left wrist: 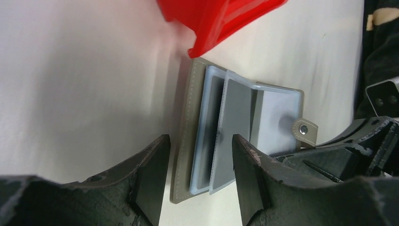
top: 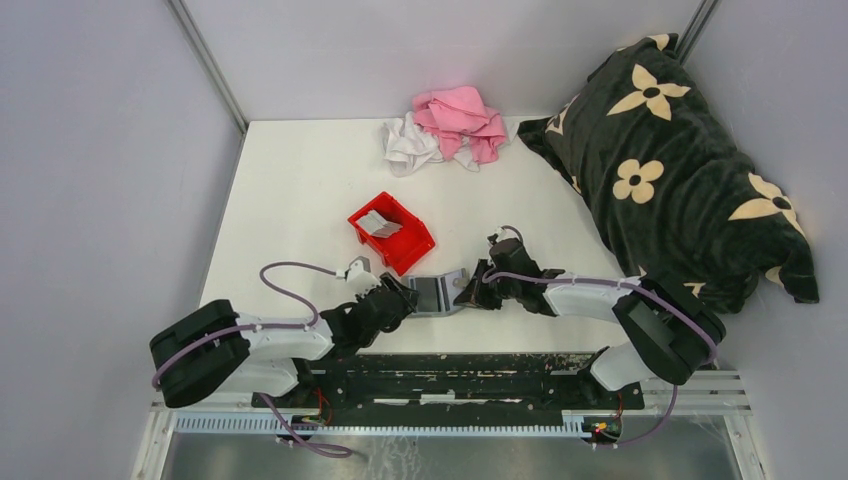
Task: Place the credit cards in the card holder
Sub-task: Close the card holder at the center of the board.
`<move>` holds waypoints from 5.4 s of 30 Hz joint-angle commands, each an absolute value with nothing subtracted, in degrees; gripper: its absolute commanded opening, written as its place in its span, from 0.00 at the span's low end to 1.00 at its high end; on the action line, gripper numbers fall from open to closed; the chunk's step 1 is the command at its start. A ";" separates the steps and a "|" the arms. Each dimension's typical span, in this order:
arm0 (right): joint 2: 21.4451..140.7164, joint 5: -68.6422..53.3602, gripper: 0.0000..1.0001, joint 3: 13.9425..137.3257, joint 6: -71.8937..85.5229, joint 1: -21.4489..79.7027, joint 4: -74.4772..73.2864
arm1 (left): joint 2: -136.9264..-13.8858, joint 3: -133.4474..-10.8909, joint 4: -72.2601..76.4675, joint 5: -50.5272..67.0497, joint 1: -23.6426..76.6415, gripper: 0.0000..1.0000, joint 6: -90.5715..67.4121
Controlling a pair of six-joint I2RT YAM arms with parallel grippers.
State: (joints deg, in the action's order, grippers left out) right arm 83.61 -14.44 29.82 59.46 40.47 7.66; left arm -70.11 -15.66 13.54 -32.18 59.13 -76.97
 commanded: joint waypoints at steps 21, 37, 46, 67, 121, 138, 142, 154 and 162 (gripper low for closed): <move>84.58 -12.09 0.20 33.41 55.25 39.00 -4.45 | -69.76 -23.55 20.54 -27.96 59.43 0.56 -68.57; 81.58 -2.25 0.51 38.91 44.48 39.18 -18.17 | -78.14 -30.52 23.37 -25.36 60.98 0.55 -67.12; 82.84 4.10 0.55 43.27 38.47 40.57 -23.59 | -81.98 -33.43 23.82 -24.49 61.69 0.54 -66.83; 85.40 11.85 0.60 47.04 31.91 41.39 -20.08 | -85.91 -34.63 22.64 -24.19 61.79 0.54 -66.46; 81.88 20.90 0.56 45.18 33.20 40.39 -22.49 | -91.51 -40.50 27.42 -20.64 62.67 0.57 -63.28; 82.35 21.01 0.54 45.39 34.45 39.35 -23.03 | -86.98 -35.96 27.66 -22.33 64.27 0.55 -63.17; 82.25 20.92 0.53 45.35 34.62 39.21 -23.12 | -86.23 -35.05 27.68 -22.71 64.64 0.53 -62.76; 82.28 21.01 0.50 45.94 34.28 38.60 -23.64 | -90.12 -37.32 26.46 -20.83 65.24 0.39 -60.95; 82.35 20.40 0.47 46.27 34.02 38.33 -23.49 | -92.65 -38.34 25.13 -20.28 65.47 0.30 -61.09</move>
State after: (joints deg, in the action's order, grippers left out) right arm 83.31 19.53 44.77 33.82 38.72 -23.70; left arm -91.33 -35.81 25.36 -20.43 65.08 -63.44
